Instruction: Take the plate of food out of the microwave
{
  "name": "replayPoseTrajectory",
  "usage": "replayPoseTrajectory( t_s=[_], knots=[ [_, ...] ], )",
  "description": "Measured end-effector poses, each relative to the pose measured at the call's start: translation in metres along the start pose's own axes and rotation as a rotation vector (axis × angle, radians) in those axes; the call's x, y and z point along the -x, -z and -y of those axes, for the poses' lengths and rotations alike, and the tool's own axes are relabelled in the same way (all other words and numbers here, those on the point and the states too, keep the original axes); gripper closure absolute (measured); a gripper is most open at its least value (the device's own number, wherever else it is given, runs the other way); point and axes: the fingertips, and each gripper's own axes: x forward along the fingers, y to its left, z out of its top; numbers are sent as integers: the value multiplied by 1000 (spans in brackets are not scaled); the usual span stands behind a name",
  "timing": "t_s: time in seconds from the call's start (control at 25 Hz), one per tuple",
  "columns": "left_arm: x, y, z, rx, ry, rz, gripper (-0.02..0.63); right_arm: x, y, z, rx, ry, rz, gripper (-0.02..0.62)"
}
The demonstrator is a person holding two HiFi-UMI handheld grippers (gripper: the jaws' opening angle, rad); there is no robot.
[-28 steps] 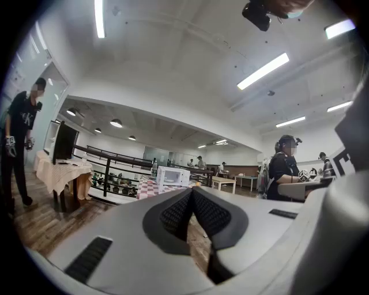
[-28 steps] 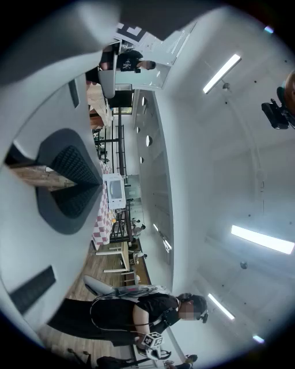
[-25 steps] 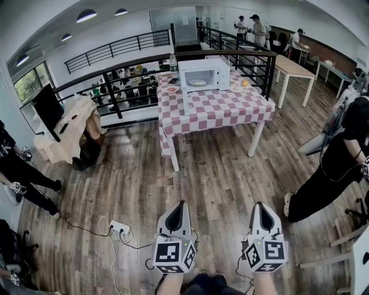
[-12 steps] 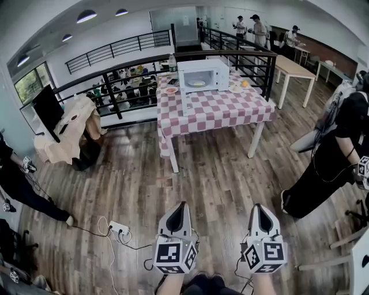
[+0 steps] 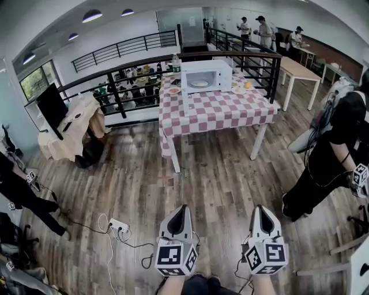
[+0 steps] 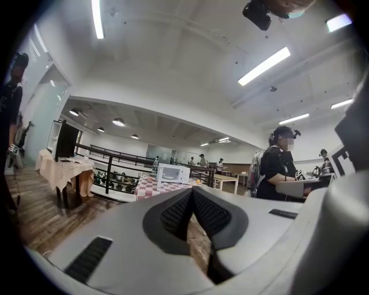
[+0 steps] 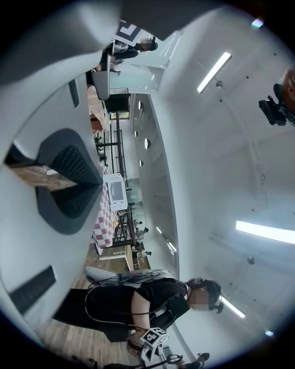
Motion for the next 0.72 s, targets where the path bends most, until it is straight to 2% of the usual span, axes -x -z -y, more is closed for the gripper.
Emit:
replayPoseTrajectory(
  t_s=[0.36, 0.72],
  knots=[
    [-6, 7, 20, -2, -11, -22, 586, 3, 6, 19, -27, -18, -8, 604],
    [-47, 15, 28, 3, 21, -35, 586, -24, 8, 42, -20, 8, -21, 604]
  ],
)
